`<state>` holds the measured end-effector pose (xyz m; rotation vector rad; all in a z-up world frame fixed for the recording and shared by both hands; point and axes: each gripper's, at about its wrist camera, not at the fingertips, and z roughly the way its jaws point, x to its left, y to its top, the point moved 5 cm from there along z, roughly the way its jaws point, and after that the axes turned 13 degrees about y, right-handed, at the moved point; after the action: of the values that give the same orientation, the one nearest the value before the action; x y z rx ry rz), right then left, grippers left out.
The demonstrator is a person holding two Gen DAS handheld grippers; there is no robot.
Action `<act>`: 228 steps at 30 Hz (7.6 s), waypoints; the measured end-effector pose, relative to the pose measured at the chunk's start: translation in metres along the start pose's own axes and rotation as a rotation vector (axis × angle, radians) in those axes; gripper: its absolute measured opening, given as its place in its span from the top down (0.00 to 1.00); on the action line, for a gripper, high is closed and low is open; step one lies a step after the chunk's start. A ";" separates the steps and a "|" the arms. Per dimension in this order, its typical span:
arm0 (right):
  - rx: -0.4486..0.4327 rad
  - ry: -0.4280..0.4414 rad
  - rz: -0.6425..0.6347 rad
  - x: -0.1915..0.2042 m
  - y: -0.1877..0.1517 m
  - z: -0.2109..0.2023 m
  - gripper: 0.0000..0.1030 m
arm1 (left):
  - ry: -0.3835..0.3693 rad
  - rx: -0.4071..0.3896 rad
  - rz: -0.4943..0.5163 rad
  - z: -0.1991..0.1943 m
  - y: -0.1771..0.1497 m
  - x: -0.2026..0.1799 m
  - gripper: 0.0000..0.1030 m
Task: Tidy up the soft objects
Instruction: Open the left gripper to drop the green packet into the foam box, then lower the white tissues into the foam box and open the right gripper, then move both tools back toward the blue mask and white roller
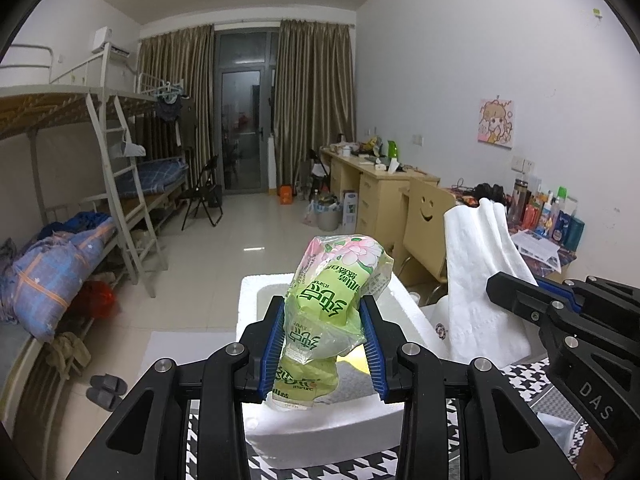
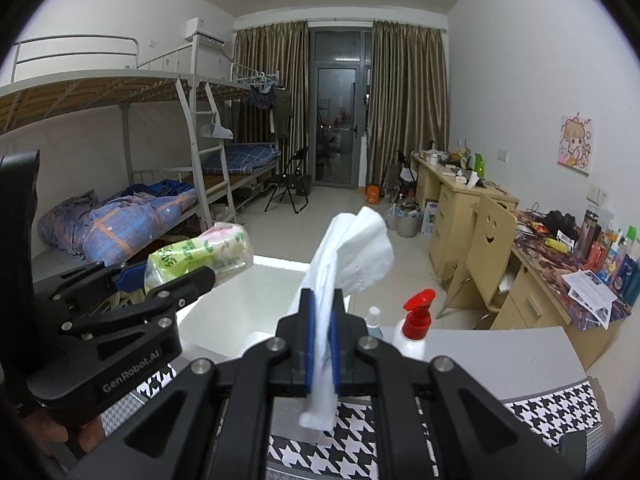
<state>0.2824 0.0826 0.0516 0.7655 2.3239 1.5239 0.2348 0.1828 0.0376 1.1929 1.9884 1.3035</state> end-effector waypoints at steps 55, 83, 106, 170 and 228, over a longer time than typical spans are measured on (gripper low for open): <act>0.186 0.062 0.038 0.015 -0.002 0.087 0.67 | 0.227 -0.024 -0.092 0.006 -0.016 0.082 0.01; 0.081 0.052 0.034 0.024 -0.008 0.012 0.16 | 0.172 -0.030 -0.102 -0.030 -0.021 0.069 0.01; -0.016 0.049 0.042 0.026 -0.035 -0.054 0.09 | 0.100 -0.070 -0.067 -0.088 -0.040 0.041 0.01; -0.121 -0.160 0.114 -0.004 -0.108 -0.200 0.08 | -0.112 -0.181 0.004 -0.180 -0.075 -0.057 0.01; -0.015 -0.270 0.293 -0.095 -0.175 -0.197 0.08 | -0.265 0.025 0.133 -0.130 -0.138 -0.162 0.01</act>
<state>0.2165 -0.1763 -0.0316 1.2676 2.0690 1.4386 0.1622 -0.0425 -0.0411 1.4495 1.7658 1.1171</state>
